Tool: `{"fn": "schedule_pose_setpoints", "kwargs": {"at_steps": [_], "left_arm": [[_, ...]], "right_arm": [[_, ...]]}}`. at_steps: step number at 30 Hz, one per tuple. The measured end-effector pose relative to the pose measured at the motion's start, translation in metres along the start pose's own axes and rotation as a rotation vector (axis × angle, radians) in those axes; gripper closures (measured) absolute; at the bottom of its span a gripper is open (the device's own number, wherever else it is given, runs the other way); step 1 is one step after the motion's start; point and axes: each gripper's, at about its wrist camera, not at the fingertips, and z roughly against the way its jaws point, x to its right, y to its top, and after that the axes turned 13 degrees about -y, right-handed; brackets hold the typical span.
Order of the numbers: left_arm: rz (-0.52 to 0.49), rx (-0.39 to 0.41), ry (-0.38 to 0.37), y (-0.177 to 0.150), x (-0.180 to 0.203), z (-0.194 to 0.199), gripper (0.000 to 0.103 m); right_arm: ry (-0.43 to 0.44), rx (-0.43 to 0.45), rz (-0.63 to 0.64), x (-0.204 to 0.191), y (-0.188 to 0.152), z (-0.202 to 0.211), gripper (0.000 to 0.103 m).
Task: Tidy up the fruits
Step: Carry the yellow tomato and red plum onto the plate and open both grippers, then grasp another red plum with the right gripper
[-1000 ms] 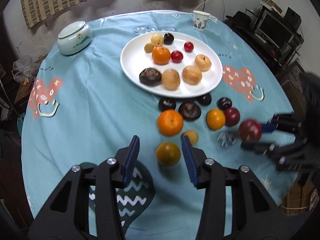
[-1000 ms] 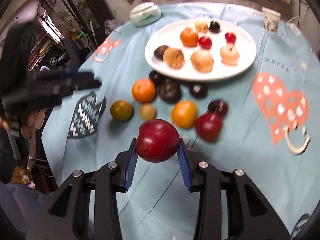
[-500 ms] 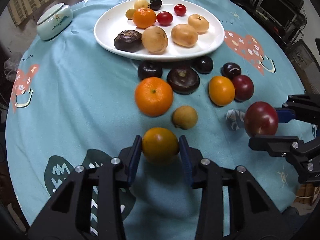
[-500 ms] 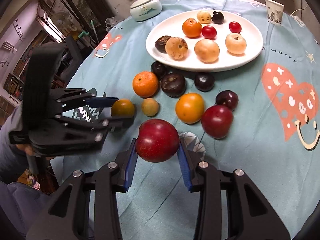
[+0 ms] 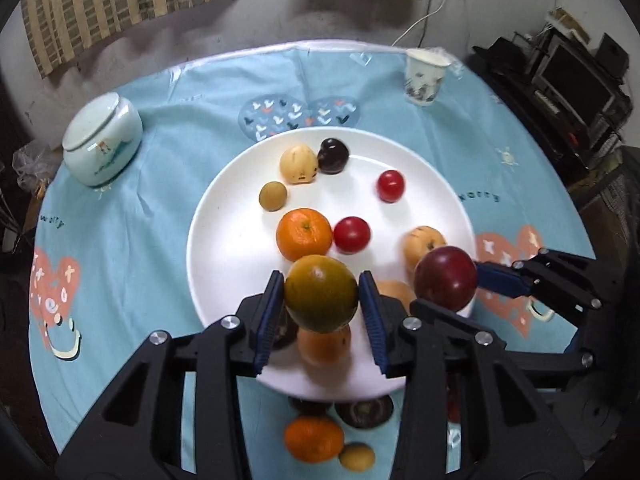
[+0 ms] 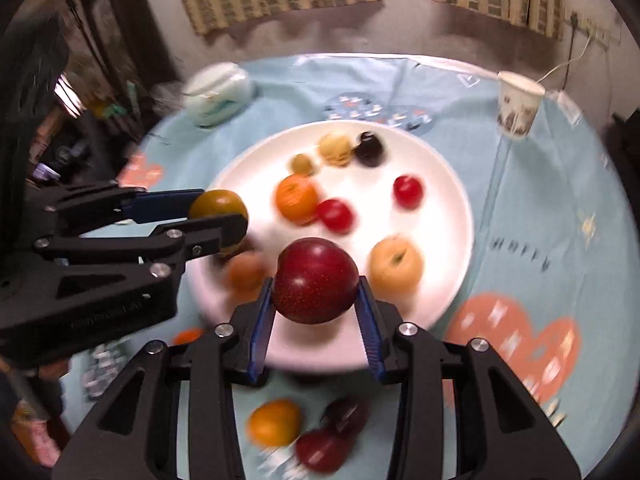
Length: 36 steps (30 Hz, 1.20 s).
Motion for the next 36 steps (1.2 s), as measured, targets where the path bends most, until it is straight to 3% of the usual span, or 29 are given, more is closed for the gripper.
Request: {"fn": "schedule_pose_setpoints", "kwargs": {"at_steps": [2,7,9,11,15,18,20,25,29,31,36], "left_arm": [[0.030,0.015,0.000,0.004,-0.008,0.001,0.041],[0.046,0.061,0.005,0.003,-0.017,0.024,0.040],[0.049,0.091,-0.011,-0.007,-0.017,0.040,0.040],[-0.005,0.116,0.014,-0.027,-0.010,0.058,0.040],[-0.094,0.110,0.020,-0.083,0.008,0.078,0.038],[-0.117,0.050,-0.006,-0.132,0.022,0.077,0.038],[-0.107,0.012,-0.026,-0.156,0.025,0.072,0.038],[-0.029,-0.063,-0.045,-0.186,0.020,0.060,0.038],[-0.002,-0.065,-0.028,-0.188,0.014,0.060,0.038],[0.012,-0.065,-0.022,-0.187,0.013,0.059,0.038],[0.057,-0.059,-0.031,-0.176,0.017,0.045,0.039]], "right_arm": [[-0.024,0.021,0.046,0.000,0.004,-0.005,0.060],[-0.018,0.040,0.017,0.020,0.002,0.007,0.060],[0.025,0.024,-0.034,0.032,-0.006,0.017,0.060],[0.048,0.024,-0.048,0.035,-0.021,0.031,0.060],[0.064,0.005,-0.036,0.033,-0.084,0.052,0.060],[0.070,-0.070,-0.021,0.024,-0.130,0.048,0.060],[0.067,-0.108,-0.045,0.021,-0.142,0.039,0.060],[0.082,-0.119,-0.063,0.013,-0.134,0.020,0.060],[0.087,-0.117,-0.031,0.004,-0.124,0.006,0.058],[0.102,-0.116,-0.037,0.007,-0.120,0.005,0.062],[0.150,-0.116,-0.041,0.017,-0.126,0.021,0.063]]}}
